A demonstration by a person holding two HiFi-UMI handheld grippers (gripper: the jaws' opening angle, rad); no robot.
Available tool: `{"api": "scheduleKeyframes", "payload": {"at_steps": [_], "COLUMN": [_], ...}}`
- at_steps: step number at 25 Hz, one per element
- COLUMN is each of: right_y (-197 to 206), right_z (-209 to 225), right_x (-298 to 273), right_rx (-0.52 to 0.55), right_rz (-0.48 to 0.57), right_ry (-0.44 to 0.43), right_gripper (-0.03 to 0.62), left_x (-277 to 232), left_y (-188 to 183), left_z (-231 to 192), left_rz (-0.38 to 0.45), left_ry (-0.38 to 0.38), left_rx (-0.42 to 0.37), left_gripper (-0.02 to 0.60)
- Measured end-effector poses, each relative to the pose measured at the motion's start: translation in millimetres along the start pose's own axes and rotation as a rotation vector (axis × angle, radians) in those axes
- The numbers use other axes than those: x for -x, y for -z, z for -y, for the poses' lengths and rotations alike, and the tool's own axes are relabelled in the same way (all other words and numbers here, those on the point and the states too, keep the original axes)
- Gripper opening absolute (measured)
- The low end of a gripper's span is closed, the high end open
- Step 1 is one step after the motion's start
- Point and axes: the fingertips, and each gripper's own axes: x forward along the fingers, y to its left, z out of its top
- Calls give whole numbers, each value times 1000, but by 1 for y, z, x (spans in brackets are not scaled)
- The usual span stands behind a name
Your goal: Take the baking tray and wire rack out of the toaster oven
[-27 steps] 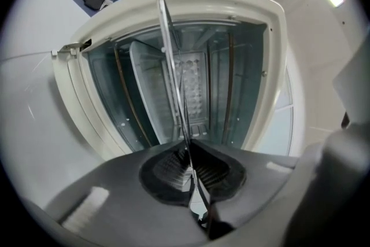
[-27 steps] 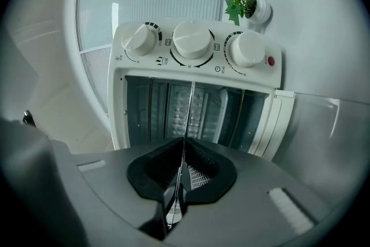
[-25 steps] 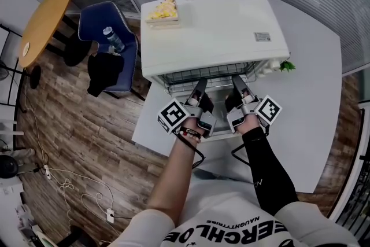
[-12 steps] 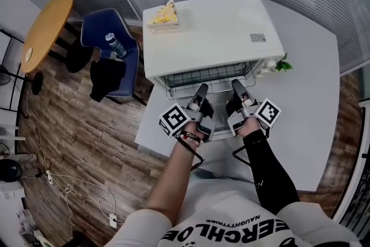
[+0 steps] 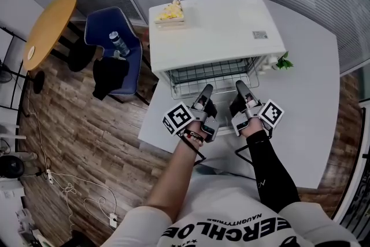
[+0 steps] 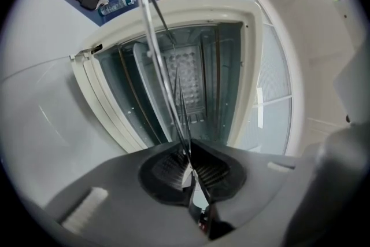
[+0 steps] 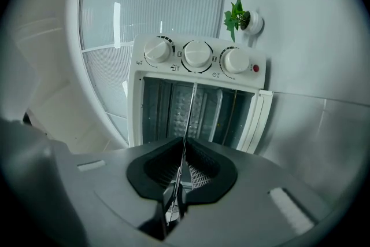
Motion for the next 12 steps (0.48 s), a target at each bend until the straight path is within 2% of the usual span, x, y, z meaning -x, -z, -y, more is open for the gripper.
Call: {"api": "scheduleKeyframes", "payload": {"at_steps": [12], "right_y": [8], "right_z": [3], "right_x": [22], "right_rx": [20], "right_rz": [9], "right_ry": [3], "right_gripper": [20], "left_x": [18], "left_y": [17], "left_z": [-1], "left_rz": [-40], "left_ry": [-5], "left_rx": [-11], "left_gripper": [64]}}
